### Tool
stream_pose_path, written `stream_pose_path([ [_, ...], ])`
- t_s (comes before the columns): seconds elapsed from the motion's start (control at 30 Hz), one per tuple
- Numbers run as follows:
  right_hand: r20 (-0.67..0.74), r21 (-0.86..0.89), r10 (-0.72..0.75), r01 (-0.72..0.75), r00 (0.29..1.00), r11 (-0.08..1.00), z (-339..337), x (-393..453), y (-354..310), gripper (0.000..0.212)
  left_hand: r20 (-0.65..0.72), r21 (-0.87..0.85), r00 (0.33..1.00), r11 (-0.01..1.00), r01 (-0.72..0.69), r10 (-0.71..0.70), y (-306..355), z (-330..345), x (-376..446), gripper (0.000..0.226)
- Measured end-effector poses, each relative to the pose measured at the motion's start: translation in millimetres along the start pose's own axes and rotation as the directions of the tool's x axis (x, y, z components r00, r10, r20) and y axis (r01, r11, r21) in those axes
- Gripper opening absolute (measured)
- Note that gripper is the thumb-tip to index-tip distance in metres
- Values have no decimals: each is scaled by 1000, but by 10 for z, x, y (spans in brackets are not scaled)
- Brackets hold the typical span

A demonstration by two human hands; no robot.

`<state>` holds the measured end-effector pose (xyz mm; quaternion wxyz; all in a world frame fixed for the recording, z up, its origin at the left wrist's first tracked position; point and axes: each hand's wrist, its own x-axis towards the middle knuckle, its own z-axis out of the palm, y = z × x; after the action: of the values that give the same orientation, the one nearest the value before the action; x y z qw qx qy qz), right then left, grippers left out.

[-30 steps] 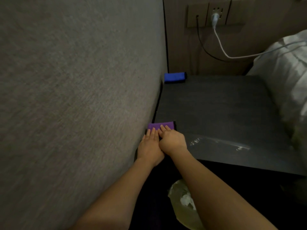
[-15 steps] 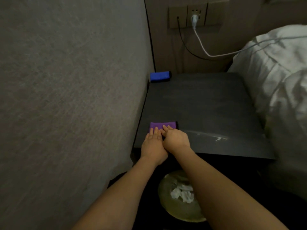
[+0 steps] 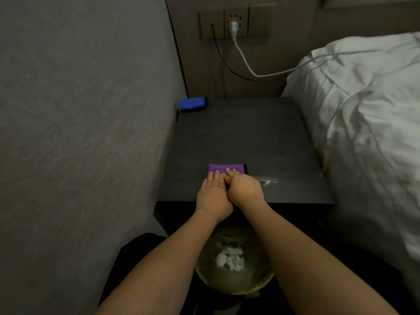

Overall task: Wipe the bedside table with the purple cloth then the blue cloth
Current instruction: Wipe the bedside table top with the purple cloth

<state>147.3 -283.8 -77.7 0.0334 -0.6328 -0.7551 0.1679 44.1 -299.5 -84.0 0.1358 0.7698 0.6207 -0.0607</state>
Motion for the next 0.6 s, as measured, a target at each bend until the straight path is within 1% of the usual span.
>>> stream_pose_path([
  [0.43,-60,-13,140,-141,988,990,-171,-311,799,49,8,7,993,993,-122,121,821,113,186,81],
  [0.6,-56,-6,176,-177,983,984,-261,-380,1123,48,6,-2,985,985,-170,170,1137,114,246,78],
])
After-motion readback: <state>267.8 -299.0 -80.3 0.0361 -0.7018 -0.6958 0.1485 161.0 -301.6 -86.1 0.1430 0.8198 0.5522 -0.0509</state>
